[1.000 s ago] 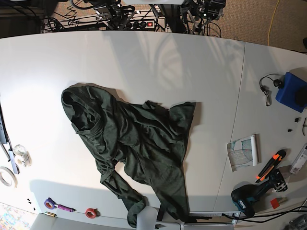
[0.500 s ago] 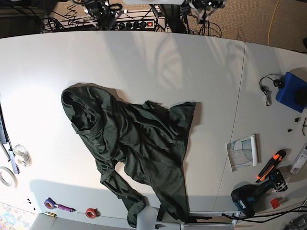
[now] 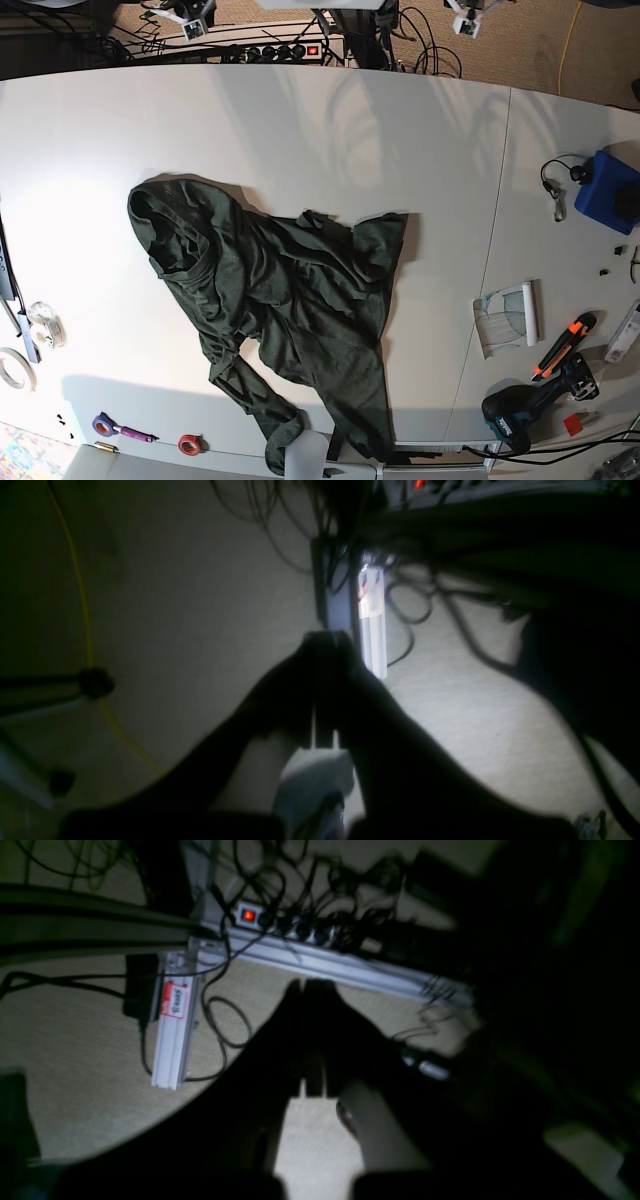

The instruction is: Layout the t-shirt on the table in an organized manner, then fold the t-shirt properly

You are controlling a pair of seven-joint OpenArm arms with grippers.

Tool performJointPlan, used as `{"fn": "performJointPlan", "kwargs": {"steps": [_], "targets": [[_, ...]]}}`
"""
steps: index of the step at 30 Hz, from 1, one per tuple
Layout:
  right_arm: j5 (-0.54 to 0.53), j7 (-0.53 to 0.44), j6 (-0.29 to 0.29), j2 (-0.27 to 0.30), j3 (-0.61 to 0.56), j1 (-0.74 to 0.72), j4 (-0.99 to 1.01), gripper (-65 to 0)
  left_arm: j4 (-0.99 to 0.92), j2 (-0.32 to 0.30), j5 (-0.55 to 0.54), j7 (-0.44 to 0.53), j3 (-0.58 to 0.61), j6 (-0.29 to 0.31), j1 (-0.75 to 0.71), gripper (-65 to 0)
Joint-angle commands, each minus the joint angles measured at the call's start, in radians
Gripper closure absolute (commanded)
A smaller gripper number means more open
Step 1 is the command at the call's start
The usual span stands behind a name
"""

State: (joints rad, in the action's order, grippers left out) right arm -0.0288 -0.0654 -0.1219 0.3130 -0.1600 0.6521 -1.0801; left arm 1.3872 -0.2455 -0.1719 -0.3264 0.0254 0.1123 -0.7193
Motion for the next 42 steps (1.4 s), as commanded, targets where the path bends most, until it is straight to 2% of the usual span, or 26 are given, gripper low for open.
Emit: {"fn": "performJointPlan", "kwargs": {"steps": [1, 6, 10, 13, 15, 20, 23, 28, 33, 38, 42], "targets": [[-0.005, -0.017, 0.003, 0.019, 0.003, 0.039, -0.048, 0.0, 0.053, -0.018, -0.015, 0.008, -0.002, 0.006, -0.040, -0.3], [-0.005, -0.018, 0.027, 0.074, 0.005, 0.186, -0.253, 0.0, 0.281, -0.087, -0.024, -0.010, -0.002, 0.006, -0.178, -0.3], [-0.004, -0.018, 0.098, 0.107, 0.005, 0.284, -0.399, 0.0, 0.454, -0.143, -0.024, -0.019, -0.002, 0.020, -0.277, -0.3], [-0.003, -0.016, 0.184, 0.134, 0.014, 0.346, -0.505, 0.0, 0.585, -0.185, -0.023, -0.019, -0.002, 0.020, -0.347, -0.3], [0.000, -0.016, 0.201, 0.139, 0.045, 0.377, -0.572, 0.0, 0.672, -0.208, -0.024, -0.031, -0.002, 0.020, -0.384, -0.3], [-0.001, -0.013, 0.200, 0.138, 0.150, 0.415, -0.689, 0.0, 0.864, -0.223, -0.024, -0.115, -0.002, 0.020, -0.416, -0.3], [-0.001, -0.012, 0.200, 0.138, 0.206, 0.417, -0.719, 0.0, 0.929, -0.223, -0.023, -0.126, -0.002, 0.020, -0.409, -0.3], [-0.001, -0.016, 0.200, 0.138, 0.269, 0.412, -0.742, 0.0, 0.951, -0.223, -0.020, -0.124, -0.002, 0.019, -0.369, -0.3], [-0.001, -0.021, 0.200, 0.138, 0.285, 0.406, -0.742, 0.0, 0.951, -0.223, 0.077, -0.123, -0.002, 0.016, -0.294, -0.3], [-0.001, -0.017, 0.198, 0.135, 0.286, 0.370, -0.742, 0.0, 0.949, -0.223, 0.134, -0.123, -0.002, -0.052, -0.213, -0.3], [-0.001, -0.016, 0.199, 0.120, 0.285, 0.341, -0.742, 0.0, 0.949, -0.223, 0.190, -0.123, -0.002, -0.071, -0.163, -0.3]]}}
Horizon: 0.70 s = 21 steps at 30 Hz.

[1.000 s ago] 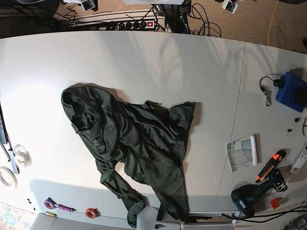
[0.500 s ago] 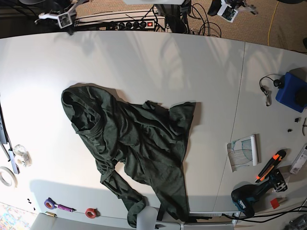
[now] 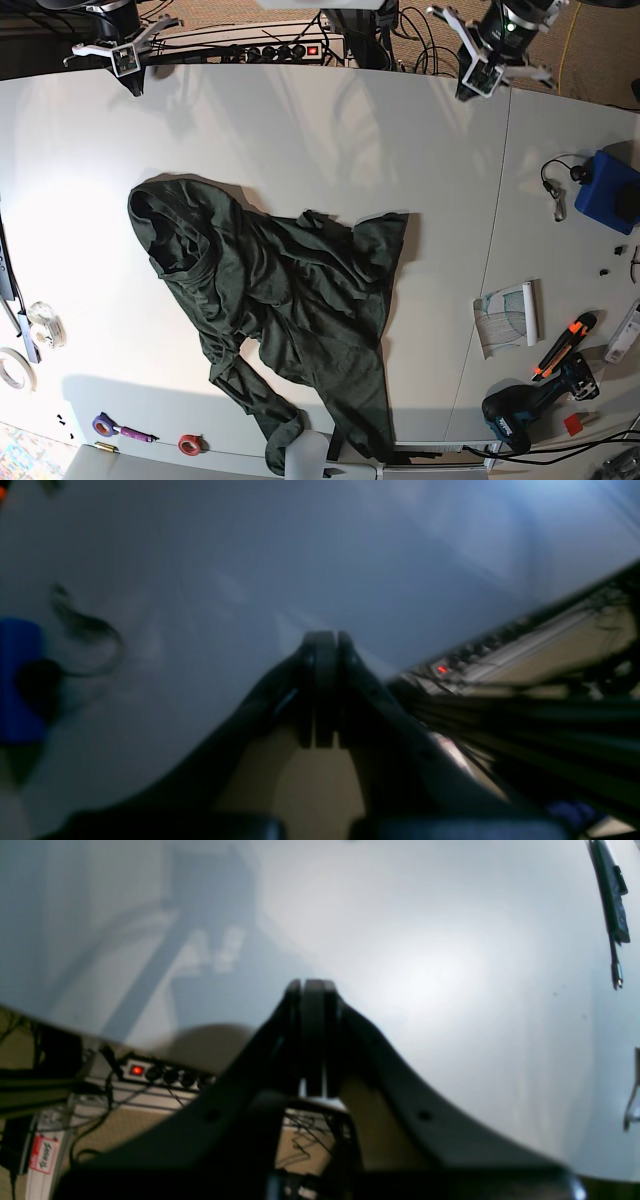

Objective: Layout the t-shirt on the table in an organized manner, then fold the t-shirt properly
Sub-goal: 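Move both grippers down toward the crumpled dark green shirt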

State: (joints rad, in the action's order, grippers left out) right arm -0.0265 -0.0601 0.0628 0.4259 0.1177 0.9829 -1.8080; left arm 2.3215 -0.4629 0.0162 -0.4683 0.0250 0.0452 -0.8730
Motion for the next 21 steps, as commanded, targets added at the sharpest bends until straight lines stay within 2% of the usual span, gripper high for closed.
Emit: {"fn": "performJointPlan", "kwargs": {"steps": [1, 7, 12, 18, 21], "targets": [[-0.003, -0.023, 0.016, 0.002, 0.008, 0.002, -0.014, 0.0, 0.015, -0.006, 0.015, 0.019, -0.002, -0.004, -0.001, -0.3], [-0.003, -0.031, 0.016, -0.028, 0.008, -0.048, -0.014, 0.0, -0.012, -0.005, 0.063, 0.019, -0.002, -0.005, 0.063, -0.3], [-0.003, -0.044, 0.016, -0.042, 0.008, -0.107, -0.014, 0.0, -0.109, -0.005, 0.055, 0.024, -0.002, -0.054, 0.134, -0.3], [0.011, -0.043, 0.014, -0.042, 0.008, -0.207, -0.014, 0.0, -0.230, -0.005, 0.048, 0.047, -0.002, -0.056, 0.229, -0.3], [0.048, -0.022, -0.011, -0.046, 0.008, -0.261, -0.014, 0.0, -0.259, -0.005, 0.017, 0.077, -0.002, -0.056, 0.265, -0.3]]}}
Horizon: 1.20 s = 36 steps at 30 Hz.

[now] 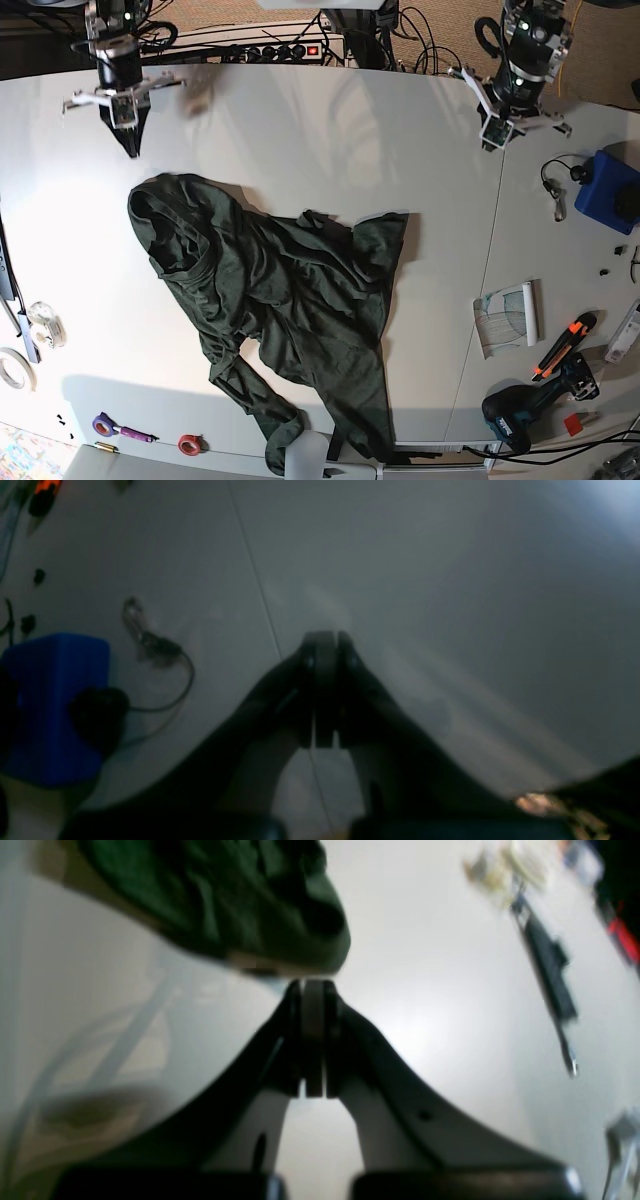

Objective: Layout the t-shirt on the table in an organized manner, then fold the t-shirt properly
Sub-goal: 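Move both grippers down toward the crumpled dark green shirt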

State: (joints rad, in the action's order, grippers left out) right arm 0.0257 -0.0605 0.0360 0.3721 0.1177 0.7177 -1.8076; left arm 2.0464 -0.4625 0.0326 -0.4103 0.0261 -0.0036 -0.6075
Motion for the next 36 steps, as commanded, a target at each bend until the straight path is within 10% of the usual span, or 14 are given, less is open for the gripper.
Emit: {"fn": "performJointPlan", "kwargs": {"steps": [1, 7, 12, 18, 36], "targets": [[-0.011, -0.005, -0.002, 0.003, 0.008, -0.013, -0.014, 0.0, 0.010, -0.005, -0.004, 0.034, -0.003, -0.008, 0.011, -0.3], [-0.093, 0.031, -0.094, -0.048, 0.008, -0.094, -0.014, -29.8, 0.002, 0.003, -0.003, 0.090, -0.003, -0.008, 0.063, -0.3], [-0.093, 0.022, -0.112, -0.082, -0.014, -0.130, -0.014, -30.2, 0.002, 0.003, -0.010, 0.085, -0.003, -0.007, 0.083, -2.5], [-0.059, 0.103, -0.119, -0.109, -0.104, -0.206, -0.014, -32.7, -0.001, 0.003, -0.066, 0.080, -0.003, -0.007, 0.093, -25.4], [-0.090, 0.213, -0.024, -0.373, -0.092, -0.375, -0.014, -36.3, -0.001, 0.003, -0.090, 0.058, -0.003, -0.003, 0.092, -26.0]]}}
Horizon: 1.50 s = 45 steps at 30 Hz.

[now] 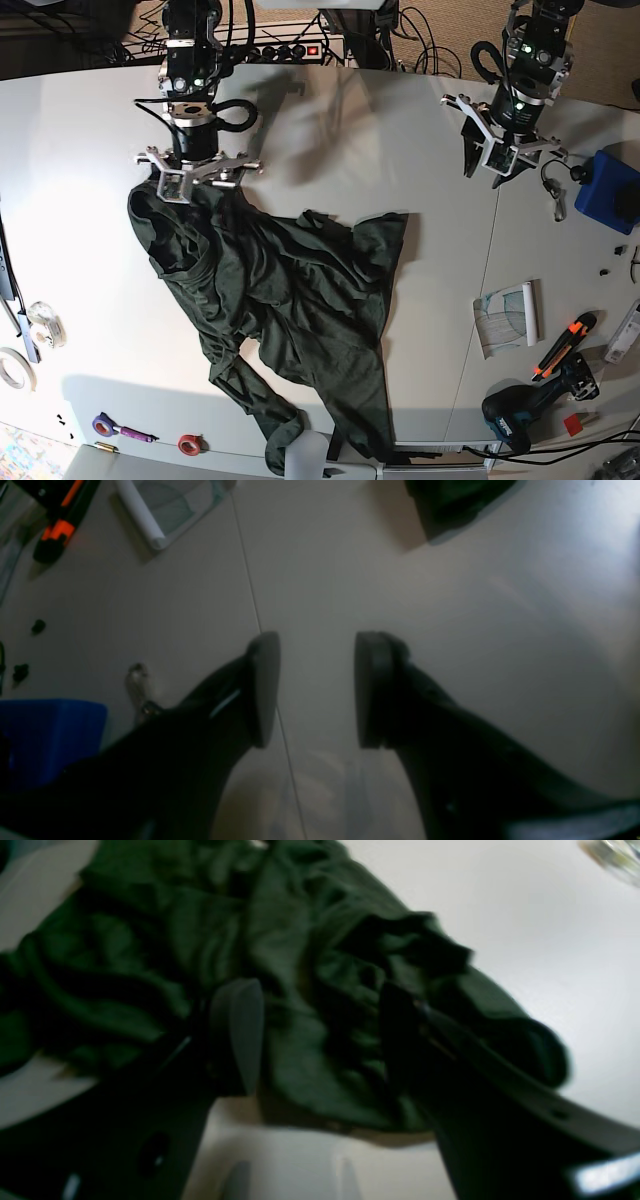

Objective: Layout the t-shirt on the table in an organized manner, then fold the t-shirt properly
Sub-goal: 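Move both grippers down toward the crumpled dark green shirt, then grasp the collar edge of the green shirt with the right gripper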

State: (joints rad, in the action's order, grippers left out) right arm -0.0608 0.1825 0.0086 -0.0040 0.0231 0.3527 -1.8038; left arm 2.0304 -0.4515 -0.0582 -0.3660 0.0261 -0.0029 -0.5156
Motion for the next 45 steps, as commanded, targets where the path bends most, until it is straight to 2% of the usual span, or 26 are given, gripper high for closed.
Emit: {"fn": "performJointPlan", "kwargs": {"steps": [1, 8, 17, 30, 34, 38, 40, 45], "targets": [[-0.003, -0.024, 0.004, -0.002, 0.016, -0.016, -0.018, -36.3, 0.015, -0.008, 0.001, 0.006, -0.003, -0.004, 0.000, -26.0], [-0.003, 0.002, 0.004, -0.002, 0.084, -0.034, -0.015, -36.3, 0.015, -0.008, -0.010, -0.008, -0.003, 0.000, 0.000, -26.0], [-0.001, 0.000, 0.003, -0.002, 0.083, -0.073, 0.127, -36.3, 0.015, -0.008, -0.018, -0.024, -0.003, 0.000, -0.001, -26.0], [0.002, 0.001, 0.002, -0.002, 0.081, -0.141, 0.189, -36.3, 0.015, -0.008, -0.018, -0.023, -0.003, 0.000, -0.002, -26.0], [0.001, -0.027, -0.037, -0.002, 0.081, -0.171, 0.299, -36.3, 0.015, -0.008, -0.018, -0.019, -0.003, 0.000, 0.000, -26.0], [0.002, -0.057, -0.062, -0.001, 0.081, -0.173, 0.289, -35.7, 0.015, -0.008, -0.018, -0.019, -0.003, 0.000, 0.000, -26.0], [0.002, -0.058, -0.079, -0.001, 0.081, -0.172, 0.266, -31.1, 0.015, -0.008, -0.018, -0.019, -0.003, 0.000, 0.001, -26.0], [0.002, -0.035, -0.171, 0.005, 0.081, -0.172, 0.169, -10.8, 0.015, -0.008, -0.018, -0.018, -0.003, 0.000, 0.003, -26.0]]}}
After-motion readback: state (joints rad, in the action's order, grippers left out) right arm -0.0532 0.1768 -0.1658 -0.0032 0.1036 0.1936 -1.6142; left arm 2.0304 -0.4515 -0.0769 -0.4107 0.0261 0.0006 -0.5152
